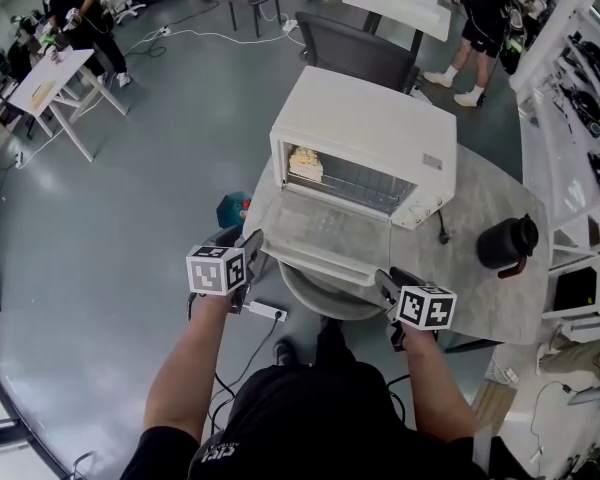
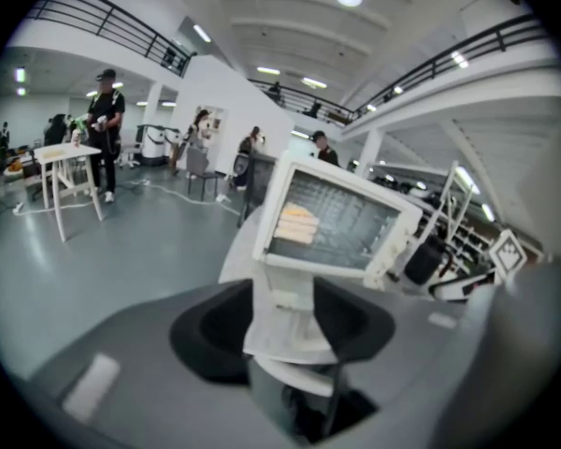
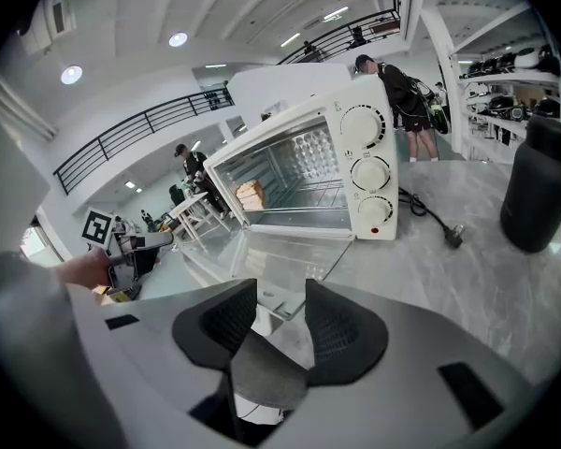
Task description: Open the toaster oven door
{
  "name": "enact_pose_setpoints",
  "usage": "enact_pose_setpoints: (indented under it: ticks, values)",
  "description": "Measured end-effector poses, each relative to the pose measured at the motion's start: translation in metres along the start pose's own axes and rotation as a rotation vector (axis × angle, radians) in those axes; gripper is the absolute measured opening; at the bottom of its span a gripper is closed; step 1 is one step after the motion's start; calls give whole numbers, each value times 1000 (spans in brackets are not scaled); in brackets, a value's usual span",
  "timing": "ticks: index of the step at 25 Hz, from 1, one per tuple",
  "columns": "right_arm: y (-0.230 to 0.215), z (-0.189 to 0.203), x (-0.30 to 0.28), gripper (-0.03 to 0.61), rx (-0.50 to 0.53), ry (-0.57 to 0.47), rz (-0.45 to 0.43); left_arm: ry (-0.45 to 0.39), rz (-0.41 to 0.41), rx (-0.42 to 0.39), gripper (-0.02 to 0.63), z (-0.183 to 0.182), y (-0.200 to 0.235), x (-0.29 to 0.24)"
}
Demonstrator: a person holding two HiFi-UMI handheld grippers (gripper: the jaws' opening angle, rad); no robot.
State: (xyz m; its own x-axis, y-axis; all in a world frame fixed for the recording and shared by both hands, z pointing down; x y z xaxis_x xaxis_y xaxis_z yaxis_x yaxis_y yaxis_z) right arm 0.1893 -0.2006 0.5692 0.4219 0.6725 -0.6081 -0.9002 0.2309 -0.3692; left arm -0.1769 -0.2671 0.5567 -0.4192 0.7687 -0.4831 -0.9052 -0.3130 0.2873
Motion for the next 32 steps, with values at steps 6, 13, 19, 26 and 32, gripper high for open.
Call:
enact_pose_setpoints:
  ticks: [6, 13, 19, 26, 32]
  values:
    - [-1, 8, -1, 156, -8, -2, -3, 60, 13, -39, 207, 9, -10, -16]
    - [-2, 24, -7, 155, -15, 22, 9, 121, 5, -35, 207, 29, -6, -25]
    - [-6, 39, -14, 154, -34, 53, 22, 174, 21, -49, 206, 46, -3, -34]
    - [-11, 54, -23, 151, -64, 75, 30, 218, 19, -63, 204, 60, 1, -42]
    - [-12, 64, -30, 150, -96, 108, 26, 255, 14, -62, 204, 71, 5, -49]
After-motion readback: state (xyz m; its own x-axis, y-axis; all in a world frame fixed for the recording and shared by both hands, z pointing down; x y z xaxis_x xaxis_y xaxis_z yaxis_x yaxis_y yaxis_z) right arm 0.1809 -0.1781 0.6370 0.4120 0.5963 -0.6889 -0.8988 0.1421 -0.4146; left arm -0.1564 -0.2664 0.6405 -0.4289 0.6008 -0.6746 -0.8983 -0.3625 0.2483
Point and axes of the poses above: the fingertips, and each gripper's own axes: x backward along the fingers, y to its left, z out of its underside, the point moved 7 cm from there along x, backward along the fingers, and after that the axes turned 5 degrees about -y, right-handed, at the moved point
